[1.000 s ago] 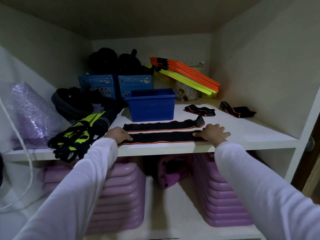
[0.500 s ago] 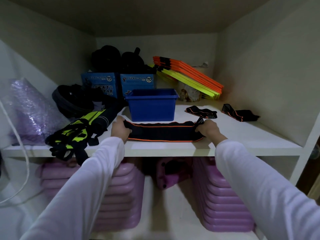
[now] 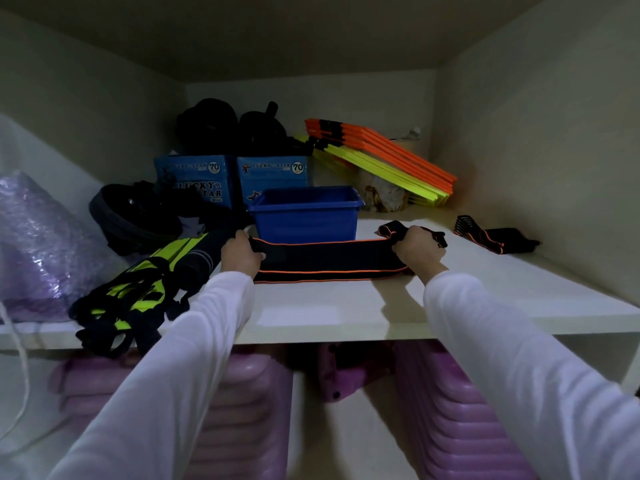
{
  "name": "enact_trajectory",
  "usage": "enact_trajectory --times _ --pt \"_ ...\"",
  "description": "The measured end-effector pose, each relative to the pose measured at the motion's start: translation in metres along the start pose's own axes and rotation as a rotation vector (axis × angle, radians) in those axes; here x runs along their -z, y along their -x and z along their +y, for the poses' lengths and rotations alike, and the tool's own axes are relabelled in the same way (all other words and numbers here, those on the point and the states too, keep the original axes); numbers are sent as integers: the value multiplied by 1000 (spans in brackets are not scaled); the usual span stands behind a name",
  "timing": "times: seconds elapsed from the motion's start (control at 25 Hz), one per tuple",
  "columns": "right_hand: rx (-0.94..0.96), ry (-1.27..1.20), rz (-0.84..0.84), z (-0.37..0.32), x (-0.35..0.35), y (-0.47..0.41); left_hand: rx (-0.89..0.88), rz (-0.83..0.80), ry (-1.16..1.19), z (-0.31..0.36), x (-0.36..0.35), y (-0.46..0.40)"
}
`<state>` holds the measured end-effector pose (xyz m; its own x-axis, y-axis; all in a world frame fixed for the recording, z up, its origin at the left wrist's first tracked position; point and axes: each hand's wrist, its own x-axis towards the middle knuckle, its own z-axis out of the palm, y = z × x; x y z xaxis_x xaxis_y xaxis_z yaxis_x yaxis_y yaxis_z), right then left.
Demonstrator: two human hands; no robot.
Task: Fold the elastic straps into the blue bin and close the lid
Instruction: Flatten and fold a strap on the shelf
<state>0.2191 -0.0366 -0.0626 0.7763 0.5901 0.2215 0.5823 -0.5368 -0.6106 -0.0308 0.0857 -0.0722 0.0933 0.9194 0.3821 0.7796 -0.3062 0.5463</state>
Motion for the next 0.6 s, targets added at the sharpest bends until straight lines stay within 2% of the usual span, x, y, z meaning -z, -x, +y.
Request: enact_trajectory --times 0.24,0.6 --pt "39 108 29 -6 -17 -13 124 -127 -37 -12 -5 -23" --pt "-11 195 2 -5 -25 -22 135 -247 -117 -16 -5 -30"
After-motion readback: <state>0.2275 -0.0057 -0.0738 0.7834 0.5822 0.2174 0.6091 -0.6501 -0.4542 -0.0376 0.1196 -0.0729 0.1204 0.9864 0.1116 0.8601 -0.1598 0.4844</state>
